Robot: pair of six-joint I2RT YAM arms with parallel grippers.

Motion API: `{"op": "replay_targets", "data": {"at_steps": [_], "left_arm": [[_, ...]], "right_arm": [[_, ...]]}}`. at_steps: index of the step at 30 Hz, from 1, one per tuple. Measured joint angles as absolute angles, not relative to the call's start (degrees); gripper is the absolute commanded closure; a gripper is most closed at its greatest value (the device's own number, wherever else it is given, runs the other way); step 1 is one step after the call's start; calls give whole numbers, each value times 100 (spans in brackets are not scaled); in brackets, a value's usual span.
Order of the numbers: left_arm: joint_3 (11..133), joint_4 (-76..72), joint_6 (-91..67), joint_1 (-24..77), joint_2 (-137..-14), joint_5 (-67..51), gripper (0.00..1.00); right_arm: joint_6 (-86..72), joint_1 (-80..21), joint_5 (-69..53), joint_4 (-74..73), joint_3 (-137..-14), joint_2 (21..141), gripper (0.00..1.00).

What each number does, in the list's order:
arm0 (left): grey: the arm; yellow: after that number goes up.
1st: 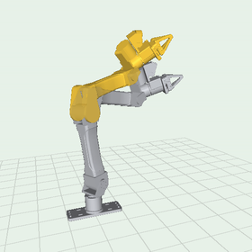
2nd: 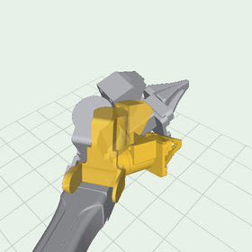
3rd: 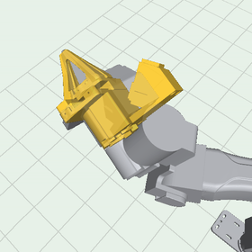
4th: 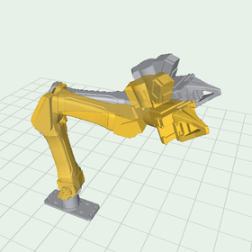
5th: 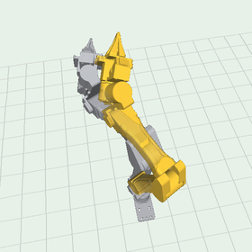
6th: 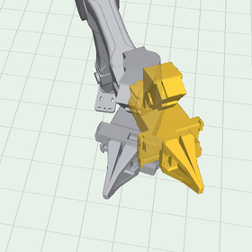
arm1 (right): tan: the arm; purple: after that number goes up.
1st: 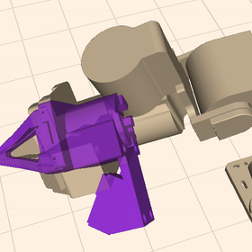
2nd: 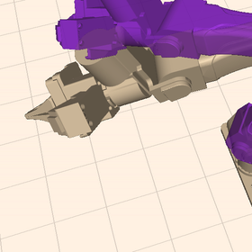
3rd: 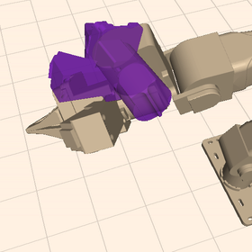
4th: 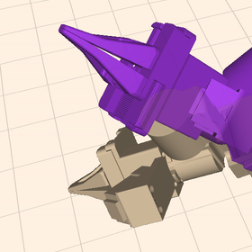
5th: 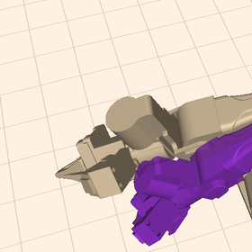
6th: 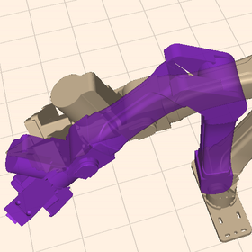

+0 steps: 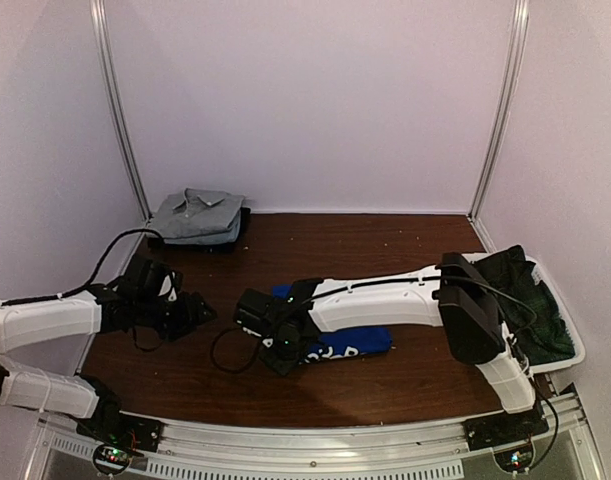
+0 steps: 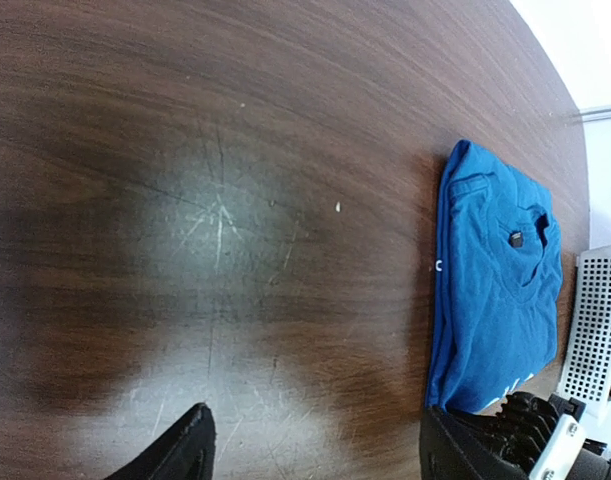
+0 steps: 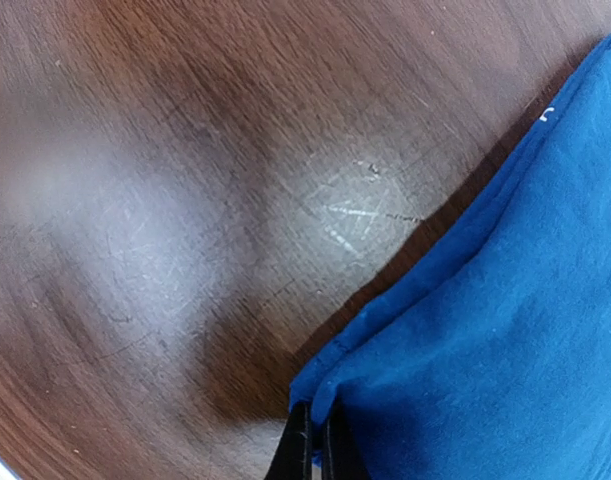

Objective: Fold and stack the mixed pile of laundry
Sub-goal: Pick up the square-folded T-shirt from the center of the board, then pass from the right arm to the left

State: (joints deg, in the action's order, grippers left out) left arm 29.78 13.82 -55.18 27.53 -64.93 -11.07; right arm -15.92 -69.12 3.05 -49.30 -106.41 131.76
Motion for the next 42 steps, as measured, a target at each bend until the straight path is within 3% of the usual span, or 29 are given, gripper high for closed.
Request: {"op": "replay_targets", "data": {"at_steps": [2,5,18,32,37,42], "left_arm": [[2936,1155,-5551,2753,-6654,-1219,25],[2827,701,-5621,2753,-6836,-1444,3],[2464,-1852,-6637,2821,-7723,-2073,2],[3210,-3913,-7929,3664,-10014,-2220,2],[3474,-4584,-8283,3953,-10624,-2233,12],[3573,-4818,-8493,4167,-10897,-2180,33]], "right_arm": [[-1505,-6888,255,-4803,-10514,13093,100],[-1470,-6751,-30,-4576,-10193,12844,100],[-1498,-5972,-1267,-3441,-9301,12029,100],[-1496,-5975,-1739,-2987,-9139,11902,100],[-1498,-5975,-1817,-2884,-9139,11832,100],[-1496,-5975,-1874,-2871,-9139,11830,100]]}}
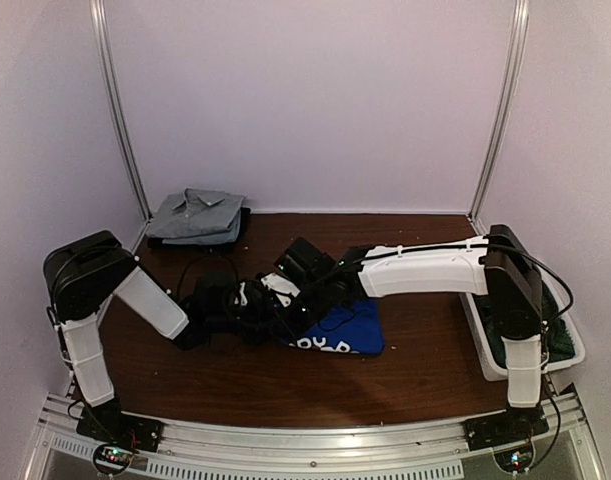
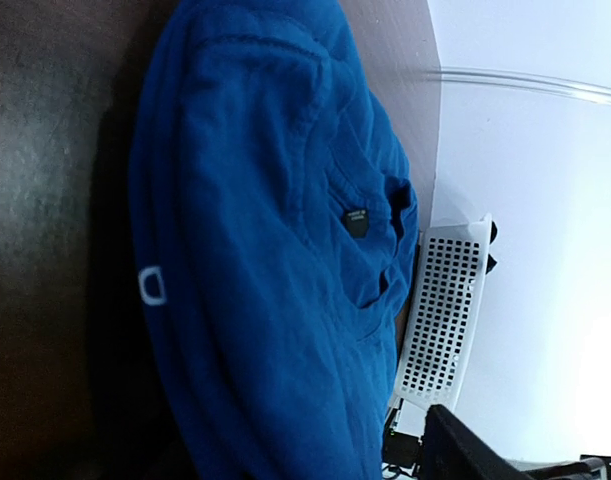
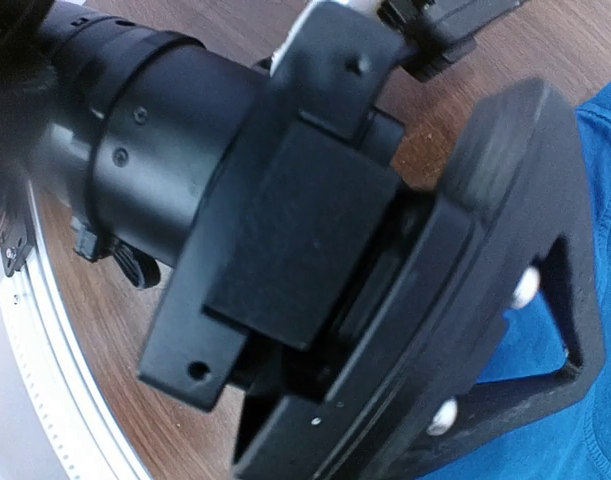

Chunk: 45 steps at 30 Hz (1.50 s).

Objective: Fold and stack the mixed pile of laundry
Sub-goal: Pass from the right arm to the left, then place the square-folded T-shirt at the corner of the board.

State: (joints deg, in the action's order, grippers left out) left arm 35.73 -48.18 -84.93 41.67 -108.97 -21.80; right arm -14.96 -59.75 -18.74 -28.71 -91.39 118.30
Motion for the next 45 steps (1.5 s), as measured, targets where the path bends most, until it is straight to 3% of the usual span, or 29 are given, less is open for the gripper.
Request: {"op": "replay_targets", "data": {"at_steps": [7,11,15,20,25,30,38,45], "left_arm": [[4147,-4095,-8342,4174,-11181,-2132,76],[4676,-3183,-7889,4141,-11209,-2189,100],[5253,-1925,-7089,4075,-11209,-2152,100],[6941,543,-5457,4018,-11476,-1581,100],[9105,2606,-3852,3841,-12099,-770,100],[10847,4136,-2655,3387,-12755,25,100],[12761,5601,-1516,2703,-13611,862,100],[13983,5909,-1050,2359,-13920,989,100]], "right_arm": [[-1518,-5975,-1925,-2867,-9142,11830,98],[-1496,-5966,-1916,-2891,-9142,11830,85],[-1551,-5850,-1929,-2875,-9008,11681,60],[-1721,-5474,-2038,-2781,-8073,10562,47],[-1848,-4746,-2115,-2630,-7349,9343,44],[-1822,-4272,-2119,-2617,-6943,8958,39],[-1765,-4010,-2130,-2764,-6685,8956,34],[-1643,-3817,-2246,-2764,-6685,8962,34]]}}
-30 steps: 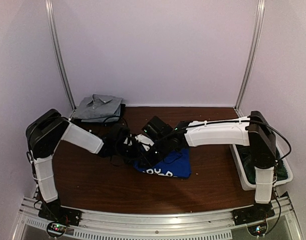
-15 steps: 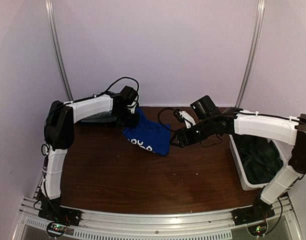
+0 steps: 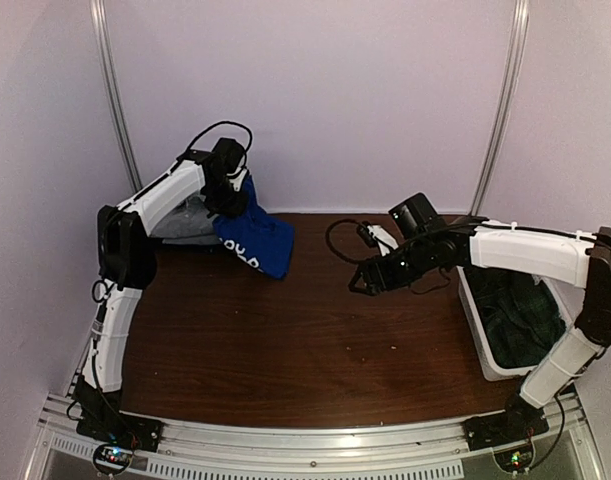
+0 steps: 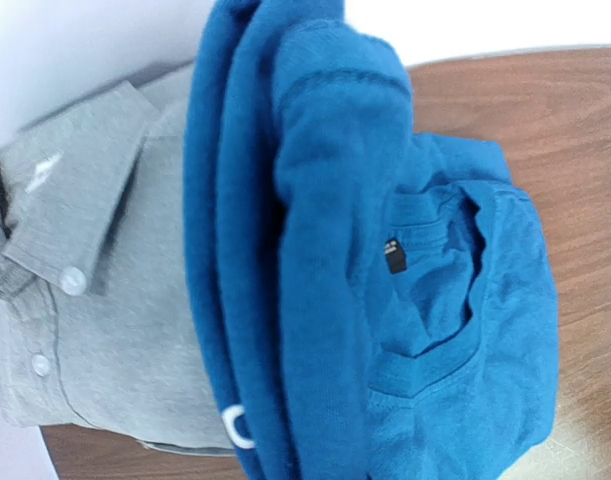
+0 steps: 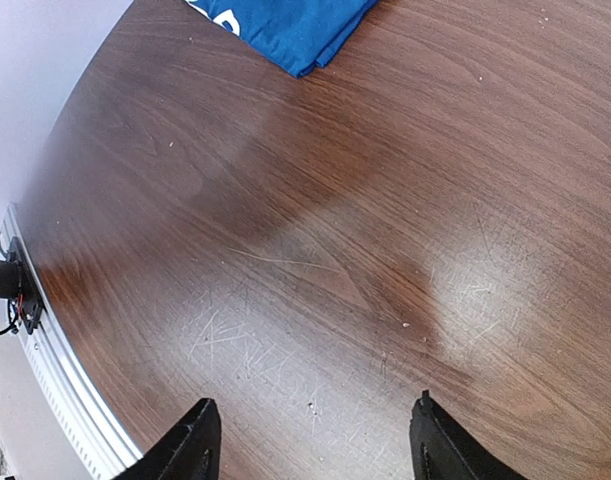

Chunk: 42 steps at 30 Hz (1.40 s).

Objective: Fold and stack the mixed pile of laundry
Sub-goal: Place the square-folded T-shirt at the corner of the board.

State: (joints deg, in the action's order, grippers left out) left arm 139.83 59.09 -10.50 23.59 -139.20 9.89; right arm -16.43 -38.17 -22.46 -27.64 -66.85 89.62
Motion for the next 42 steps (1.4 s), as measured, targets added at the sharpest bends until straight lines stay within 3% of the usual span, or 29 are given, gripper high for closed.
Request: {"op": "replay_targets", "data": {"at_steps": [31,42], "left_arm": [[14488,5697,-438,2290,-12940,849,100],[14108,5221,-617,1610,-12844,582,100]], "right_arm": [[-1498,-3660,-2432,-3022,-6925,9273,34],[-1498,-3660,-2449,-3024,-6925,9273,35]]}}
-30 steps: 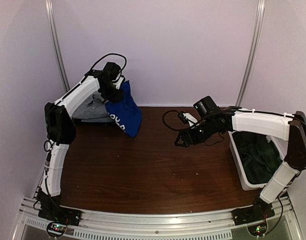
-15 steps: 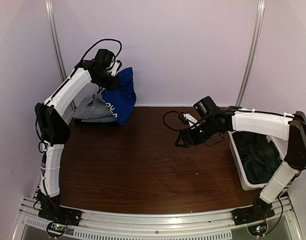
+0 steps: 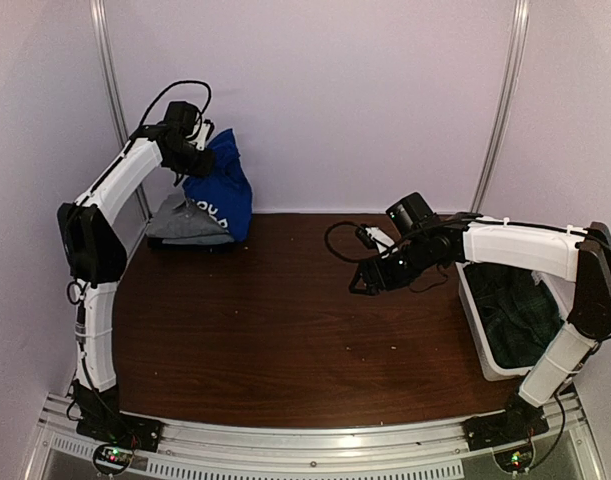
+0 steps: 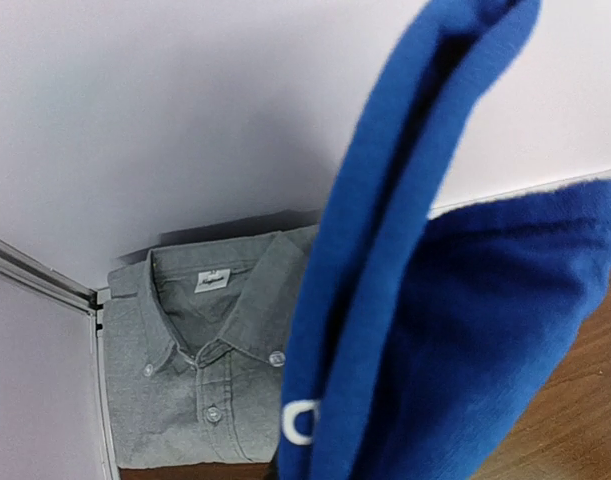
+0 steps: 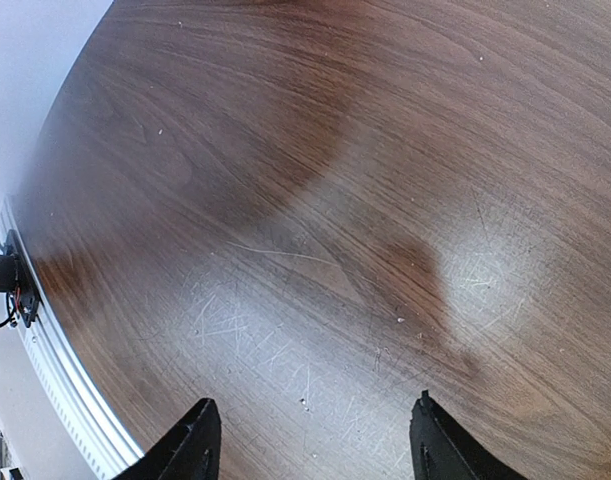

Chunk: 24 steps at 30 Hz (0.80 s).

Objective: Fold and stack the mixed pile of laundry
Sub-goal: Place the square-folded T-shirt at the corner of the board.

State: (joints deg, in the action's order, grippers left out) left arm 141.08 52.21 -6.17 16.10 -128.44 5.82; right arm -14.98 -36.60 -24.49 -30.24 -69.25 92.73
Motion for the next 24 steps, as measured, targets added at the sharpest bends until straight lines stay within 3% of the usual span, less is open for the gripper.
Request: {"op": "replay_targets", "data": {"at_steps": [5,16,19,24], "left_arm": [[13629,4880,-690,1162,-12873,445,100],[13826,4248,-760,207,-13625,110,100],[13823,4187,-760,99,-13902,-1,93],[13823,3997,-788,54,-14208,-141,59]], "right_arm": [[-1498,-3658,-2449,-3055,-6928,9282,34],[-1417,-3594,-2449,-3420,-7201,9542,35],[-1352,-3562,-2449,-3520,-7277,9618,34],[-1319,-3529,-2469,-3651,-7338,9662,34]]}}
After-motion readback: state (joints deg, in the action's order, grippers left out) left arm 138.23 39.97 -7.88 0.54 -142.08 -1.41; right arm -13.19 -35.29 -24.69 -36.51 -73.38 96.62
